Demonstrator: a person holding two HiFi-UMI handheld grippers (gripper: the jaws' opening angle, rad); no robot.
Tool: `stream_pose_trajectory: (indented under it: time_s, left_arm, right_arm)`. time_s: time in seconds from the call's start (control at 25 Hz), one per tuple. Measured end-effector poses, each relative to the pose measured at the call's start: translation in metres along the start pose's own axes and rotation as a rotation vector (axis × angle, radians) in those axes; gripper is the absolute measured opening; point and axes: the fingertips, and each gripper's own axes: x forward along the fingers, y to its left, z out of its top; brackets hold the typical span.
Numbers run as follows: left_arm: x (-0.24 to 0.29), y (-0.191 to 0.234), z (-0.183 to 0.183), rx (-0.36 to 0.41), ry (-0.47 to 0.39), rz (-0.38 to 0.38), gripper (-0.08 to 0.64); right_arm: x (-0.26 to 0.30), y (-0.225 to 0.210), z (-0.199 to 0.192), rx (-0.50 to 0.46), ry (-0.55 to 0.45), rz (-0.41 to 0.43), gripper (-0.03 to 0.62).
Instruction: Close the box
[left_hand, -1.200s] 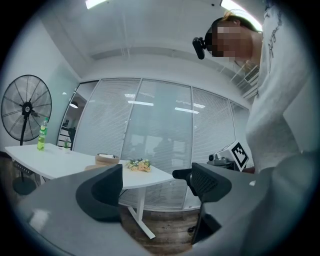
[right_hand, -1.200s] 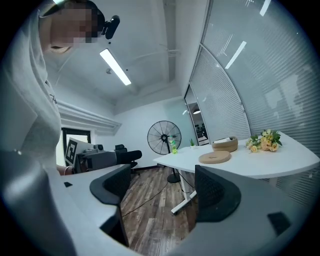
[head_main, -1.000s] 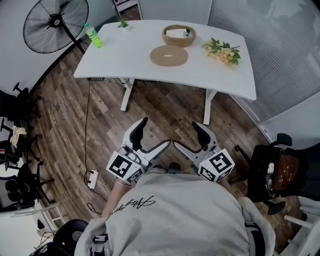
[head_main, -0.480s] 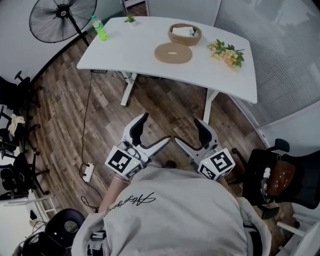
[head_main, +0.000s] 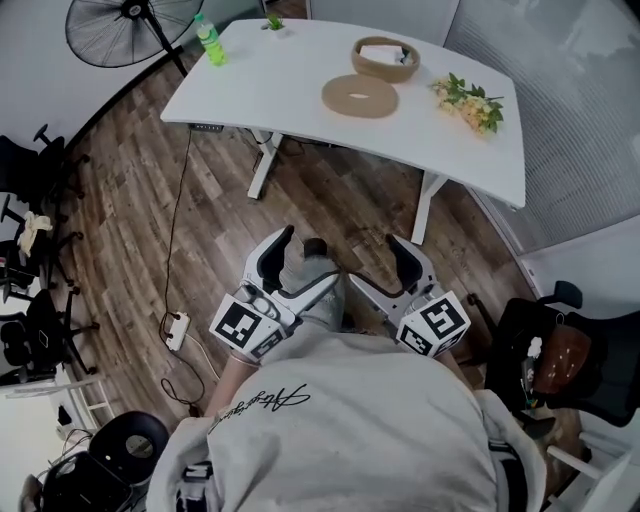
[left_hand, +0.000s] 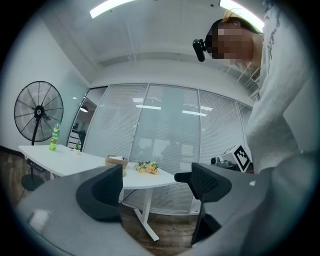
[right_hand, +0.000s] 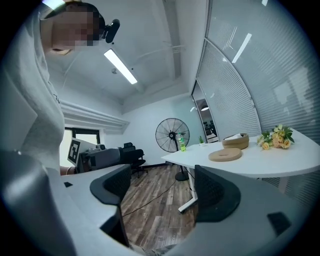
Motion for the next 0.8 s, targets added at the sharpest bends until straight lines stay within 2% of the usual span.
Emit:
stream_pose_trajectory:
  time_s: [0.28,0.6,0.8]
  left_arm:
    - [0.027,0.027,0.003,0.020,-0.015,-0.039,0.417]
    - [0.067,0.090,0.008,0.004,-0.029,-0.053,0.417]
    - [0.092,0.126,0.013,0.030,-0.014,-0.065,0.417]
  right_arm:
    - [0.021,-0.026,0.014,-0.036,0.000,-0.043,0.382]
    - [0.073,-0.064,0.033,0.009,-0.036,-0.037,0.382]
    - [0.106,-0.096,0.047,-0.001,-0.048,-0.050,0.382]
